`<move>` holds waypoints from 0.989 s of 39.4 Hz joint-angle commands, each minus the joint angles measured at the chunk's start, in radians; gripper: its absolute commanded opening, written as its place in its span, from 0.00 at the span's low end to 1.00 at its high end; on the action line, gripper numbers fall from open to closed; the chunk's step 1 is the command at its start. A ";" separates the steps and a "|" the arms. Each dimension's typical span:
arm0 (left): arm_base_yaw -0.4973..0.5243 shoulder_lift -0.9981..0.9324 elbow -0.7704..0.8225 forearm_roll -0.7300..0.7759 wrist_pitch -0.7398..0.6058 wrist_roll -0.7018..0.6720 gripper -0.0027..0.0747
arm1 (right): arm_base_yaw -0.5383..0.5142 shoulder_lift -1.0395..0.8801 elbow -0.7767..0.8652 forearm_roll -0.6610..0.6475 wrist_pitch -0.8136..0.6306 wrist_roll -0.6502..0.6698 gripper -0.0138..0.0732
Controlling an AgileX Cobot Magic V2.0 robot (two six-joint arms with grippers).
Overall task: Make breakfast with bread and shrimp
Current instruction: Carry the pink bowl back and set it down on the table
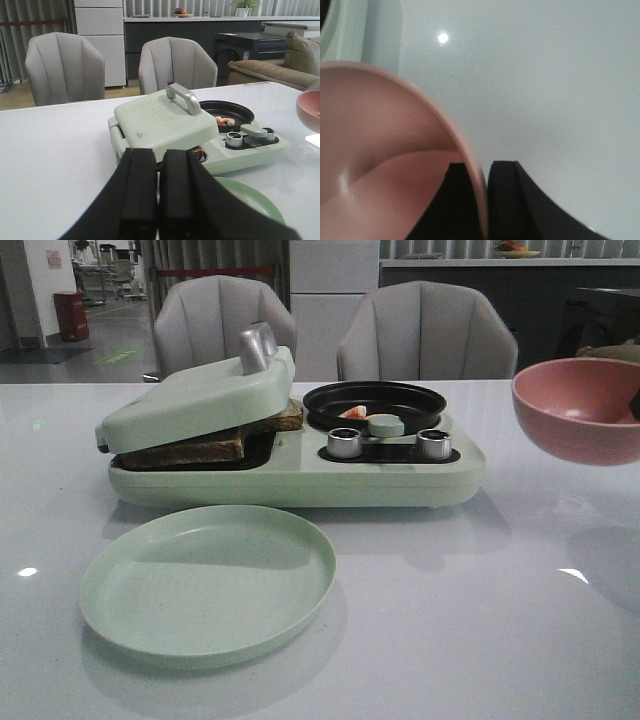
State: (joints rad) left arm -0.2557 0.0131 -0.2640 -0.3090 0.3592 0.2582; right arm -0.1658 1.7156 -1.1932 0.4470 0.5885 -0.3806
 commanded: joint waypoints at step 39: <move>-0.007 0.010 -0.027 -0.010 -0.072 -0.010 0.18 | 0.056 -0.164 -0.026 -0.098 -0.096 -0.031 0.67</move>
State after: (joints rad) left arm -0.2557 0.0131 -0.2640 -0.3090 0.3592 0.2582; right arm -0.1375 1.6736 -1.1932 0.3737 0.5468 -0.3843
